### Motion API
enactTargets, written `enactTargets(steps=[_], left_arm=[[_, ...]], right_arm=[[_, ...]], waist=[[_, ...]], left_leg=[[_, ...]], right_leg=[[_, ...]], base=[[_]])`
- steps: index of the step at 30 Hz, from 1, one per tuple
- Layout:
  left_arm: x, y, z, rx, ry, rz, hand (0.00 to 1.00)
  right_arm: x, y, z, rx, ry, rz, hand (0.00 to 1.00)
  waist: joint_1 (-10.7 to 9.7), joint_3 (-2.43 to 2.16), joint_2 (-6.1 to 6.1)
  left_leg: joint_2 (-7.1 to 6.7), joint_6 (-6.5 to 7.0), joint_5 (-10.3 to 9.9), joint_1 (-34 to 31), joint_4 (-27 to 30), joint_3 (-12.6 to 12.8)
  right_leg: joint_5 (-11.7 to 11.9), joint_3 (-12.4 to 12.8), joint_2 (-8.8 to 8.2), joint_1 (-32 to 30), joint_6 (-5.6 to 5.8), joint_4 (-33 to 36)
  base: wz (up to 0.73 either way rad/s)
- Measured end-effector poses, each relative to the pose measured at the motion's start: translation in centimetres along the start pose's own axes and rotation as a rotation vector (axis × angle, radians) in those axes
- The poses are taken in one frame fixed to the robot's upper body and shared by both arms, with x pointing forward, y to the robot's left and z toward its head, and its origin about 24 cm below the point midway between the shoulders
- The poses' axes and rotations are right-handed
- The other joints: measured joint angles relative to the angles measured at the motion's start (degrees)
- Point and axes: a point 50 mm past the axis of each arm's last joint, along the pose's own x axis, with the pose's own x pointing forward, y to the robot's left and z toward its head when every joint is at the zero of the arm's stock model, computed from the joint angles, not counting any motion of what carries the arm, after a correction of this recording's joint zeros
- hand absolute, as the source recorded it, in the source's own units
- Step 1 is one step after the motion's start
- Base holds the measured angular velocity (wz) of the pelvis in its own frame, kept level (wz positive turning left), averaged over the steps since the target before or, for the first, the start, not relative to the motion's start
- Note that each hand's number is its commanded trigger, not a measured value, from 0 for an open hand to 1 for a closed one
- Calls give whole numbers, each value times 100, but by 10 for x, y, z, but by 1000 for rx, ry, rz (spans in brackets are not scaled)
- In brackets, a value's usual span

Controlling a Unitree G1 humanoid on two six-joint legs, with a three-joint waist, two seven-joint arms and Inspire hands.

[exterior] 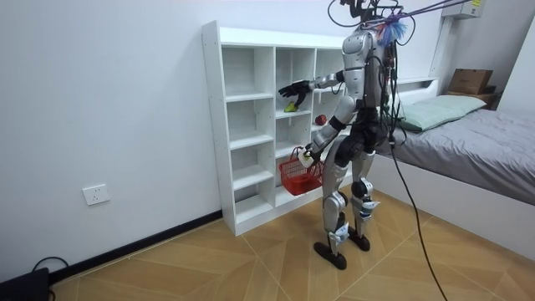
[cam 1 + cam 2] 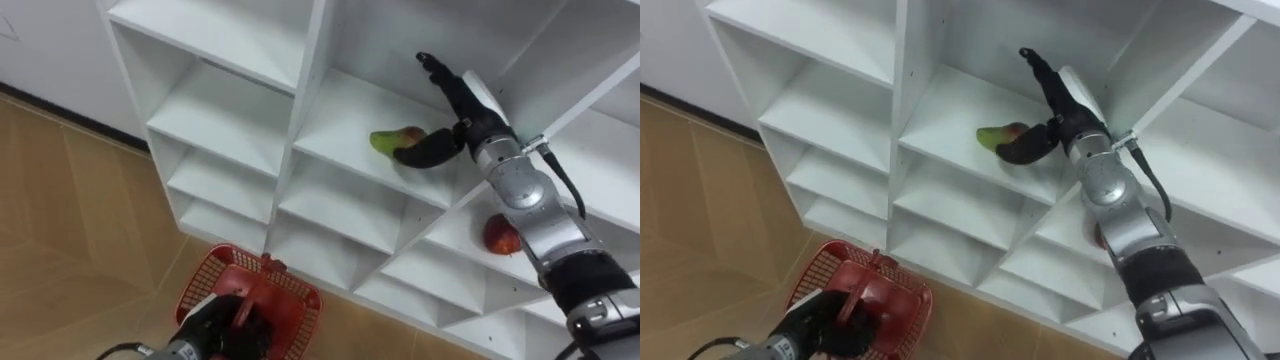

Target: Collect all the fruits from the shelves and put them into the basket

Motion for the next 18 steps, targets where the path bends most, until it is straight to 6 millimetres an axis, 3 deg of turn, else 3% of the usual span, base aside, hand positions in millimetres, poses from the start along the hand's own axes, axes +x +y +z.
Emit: enactTargets(steps=[5,8,18], left_arm=[[0,0,-1,20,14,-8,100],[0,0,-1,20,14,-9,100],[2,0,5,38,0,-6,100]], right_arm=[[-2,2,-11,-7,48,-9,0],[-2,3,-14,-11,62,-2,0],[0,1,-13,-22,57,-5,0]], waist=[[61,12,19],[114,49,71],[110,41,142]], left_leg=[[-45,2,6,-97,51,-50],[-42,12,13,-148,77,-43],[-48,9,24,-319,135,-95]], right_leg=[[0,-33,1,-65,0,33],[1,-20,-12,-127,0,67],[18,-109,-48,-270,-17,98]], base=[[4],[0],[1]])
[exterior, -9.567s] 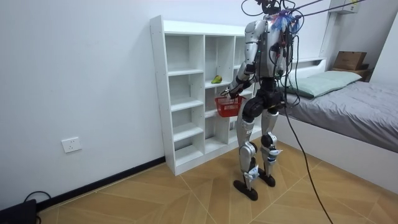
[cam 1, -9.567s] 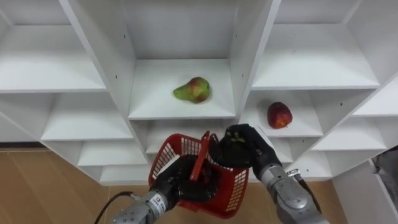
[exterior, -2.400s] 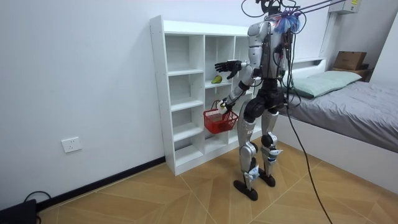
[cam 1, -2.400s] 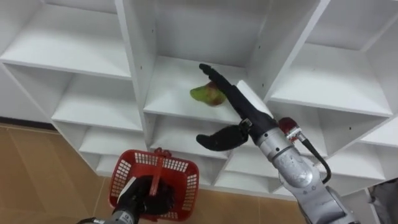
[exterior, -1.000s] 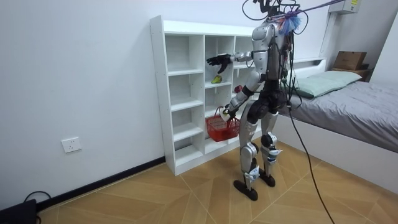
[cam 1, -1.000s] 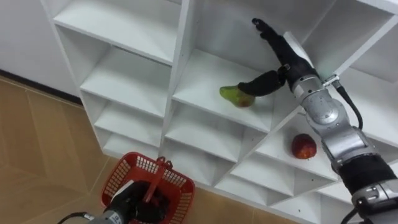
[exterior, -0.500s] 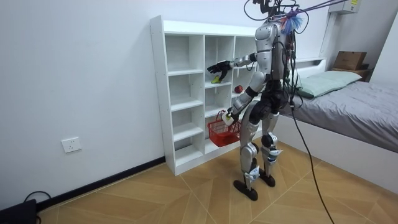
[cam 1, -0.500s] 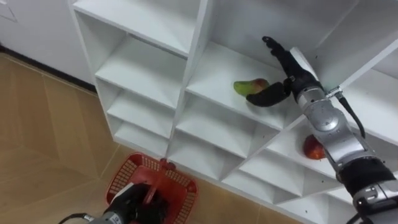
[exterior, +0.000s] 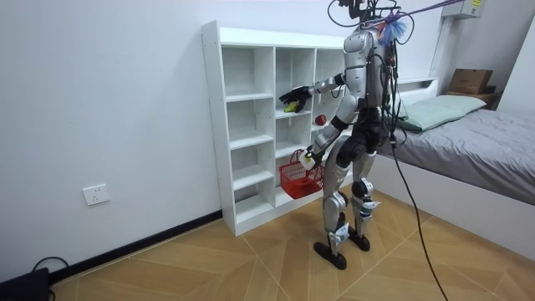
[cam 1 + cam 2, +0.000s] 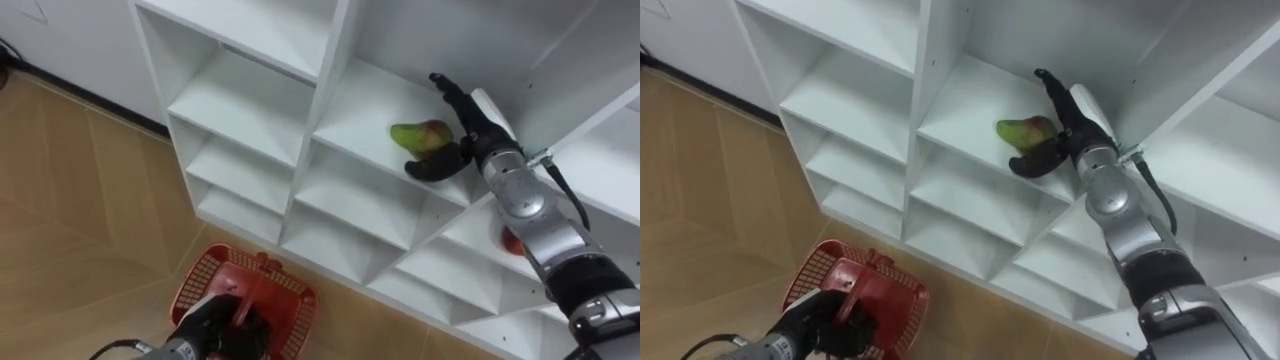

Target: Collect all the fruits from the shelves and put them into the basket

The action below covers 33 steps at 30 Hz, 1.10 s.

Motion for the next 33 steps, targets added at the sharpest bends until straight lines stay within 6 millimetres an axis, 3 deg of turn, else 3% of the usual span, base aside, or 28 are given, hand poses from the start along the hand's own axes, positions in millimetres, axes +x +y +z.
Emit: enactTargets(steps=[16,33], left_arm=[[2,-1,3,29,-4,-5,100],[4,-4,7,68,-3,-43,100]], right_arm=[[4,-9,11,-16,-58,-41,0],[6,-6,1,-35,2,65,0]], waist=[[-82,-17,3],[-33,-16,-1]], left_leg=[[-20,2,218,-212,-193,53],[-14,11,238,-148,-205,79]], right_leg=[[28,39,-47,-336,-22,87],[19,142,-76,-331,-9,158]], base=[[0],[0]])
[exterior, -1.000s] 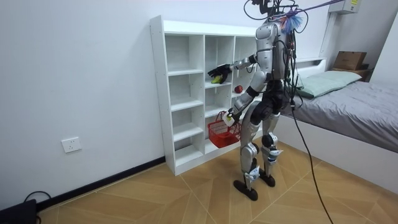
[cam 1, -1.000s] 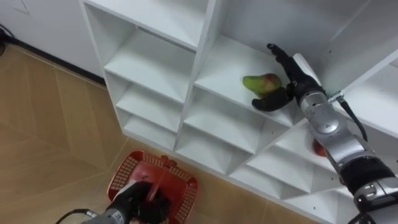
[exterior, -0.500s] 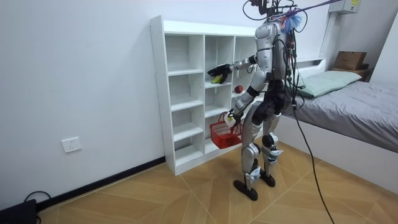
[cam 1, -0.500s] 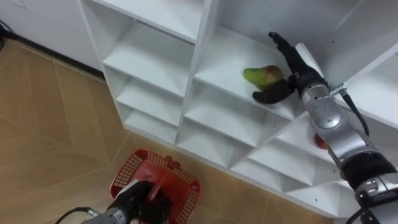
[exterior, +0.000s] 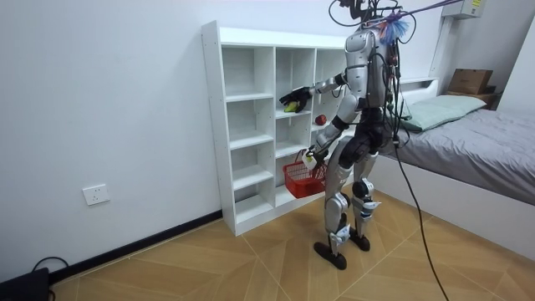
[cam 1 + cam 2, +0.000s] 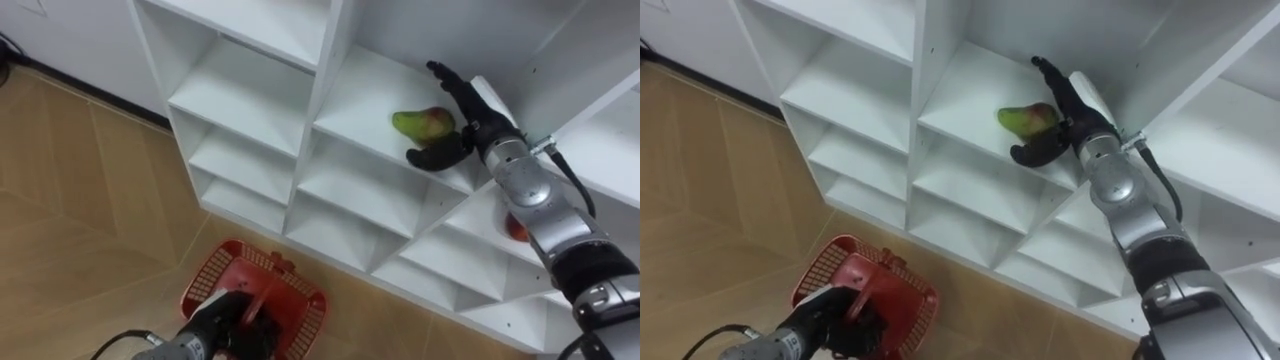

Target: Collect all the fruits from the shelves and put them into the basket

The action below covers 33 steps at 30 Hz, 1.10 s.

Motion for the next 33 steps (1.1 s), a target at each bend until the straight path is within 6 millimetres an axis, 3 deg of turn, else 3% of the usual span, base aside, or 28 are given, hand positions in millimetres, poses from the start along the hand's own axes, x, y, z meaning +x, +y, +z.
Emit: enactTargets(steps=[9,13,25,26,27,28,29,30,33], left_arm=[[1,1,2,3,-5,2,100],[1,2,3,6,-6,5,100],[1,3,4,8,-8,7,100],[1,3,4,8,-8,7,100],[1,3,4,8,-8,7,100],[1,3,4,8,-8,7,100],[1,3,4,8,-8,7,100],[1,3,4,8,-8,7,100],[1,3,4,8,-8,7,100]], right_arm=[[0,1,-5,9,32,51,0],[1,-1,-6,25,42,58,0],[0,-2,-11,46,70,101,0],[0,-2,-11,46,70,101,13],[0,-2,-11,46,70,101,55],[0,-2,-11,46,71,101,71],[0,-2,-11,46,71,102,94],[0,-2,-11,46,71,101,99],[0,-4,-11,49,70,74,100]], waist=[[88,22,-24],[108,69,-47],[109,68,-49],[109,69,-48],[109,69,-48],[110,68,-49],[110,69,-47],[110,68,-48],[123,69,-46]], left_leg=[[0,-2,2,37,-1,23],[-14,-2,2,27,0,12],[-84,-3,20,8,14,-105],[-84,-3,20,9,14,-105],[-84,-3,20,9,15,-105],[-83,-3,20,9,15,-106],[-83,-3,20,8,16,-106],[-83,-3,20,8,16,-106],[-84,-3,20,8,17,-107]], right_leg=[[-7,28,-8,-1,-7,14],[-10,10,-14,-2,-7,21],[-11,-5,-25,-6,-2,23],[-11,-5,-25,-6,-2,23],[-11,-5,-25,-6,-2,23],[-11,-5,-23,-6,-2,21],[-10,-5,-23,-6,-2,20],[-10,-5,-23,-6,-2,19],[-9,-5,-23,-5,0,18]], base=[[0],[1],[1],[0],[0],[0],[0],[0],[0]])
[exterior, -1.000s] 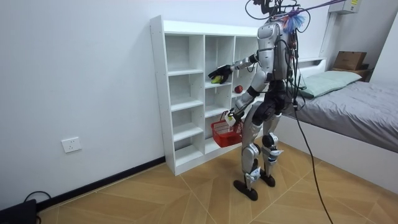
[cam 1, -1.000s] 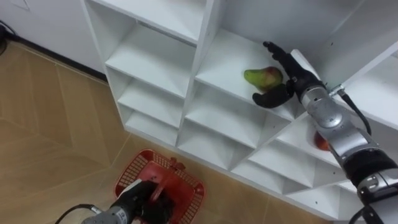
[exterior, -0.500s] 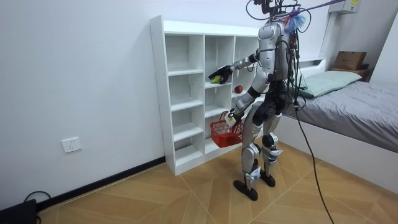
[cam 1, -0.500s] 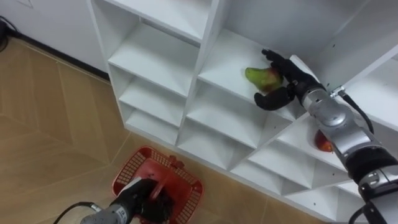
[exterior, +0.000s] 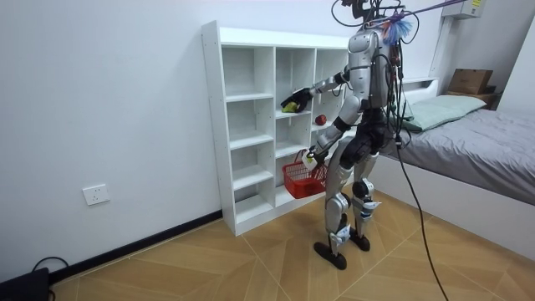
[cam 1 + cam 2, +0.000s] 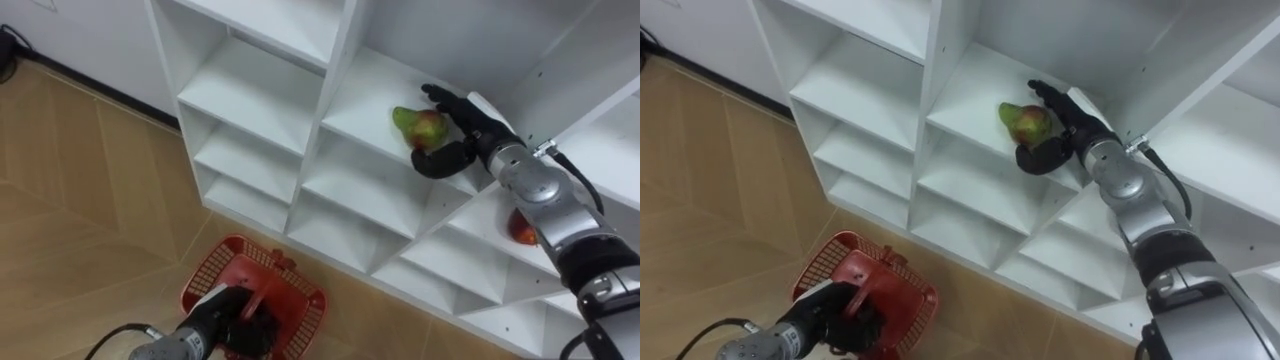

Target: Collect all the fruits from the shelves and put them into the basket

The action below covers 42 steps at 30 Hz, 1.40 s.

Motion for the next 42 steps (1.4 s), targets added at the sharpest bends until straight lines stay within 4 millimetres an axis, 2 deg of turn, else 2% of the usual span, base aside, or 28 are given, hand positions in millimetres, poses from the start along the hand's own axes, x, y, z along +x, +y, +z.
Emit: enactTargets(steps=[10,30,42], left_arm=[[1,0,3,2,-8,1,100],[3,0,6,3,-16,-3,100],[4,-4,6,-4,-18,-11,100]], right_arm=[[0,-8,0,27,-1,-92,100],[-1,-7,-4,61,21,-82,100],[-3,-4,-8,98,26,-65,100]], waist=[[19,12,24],[83,0,34],[107,-42,80]], left_leg=[[-11,25,16,-16,2,1],[-2,35,24,-9,-4,29],[-2,35,26,5,14,2]], right_leg=[[23,-5,-1,-9,25,-3],[24,4,-12,-12,30,13],[24,5,-7,13,31,8]], base=[[0],[0],[0]])
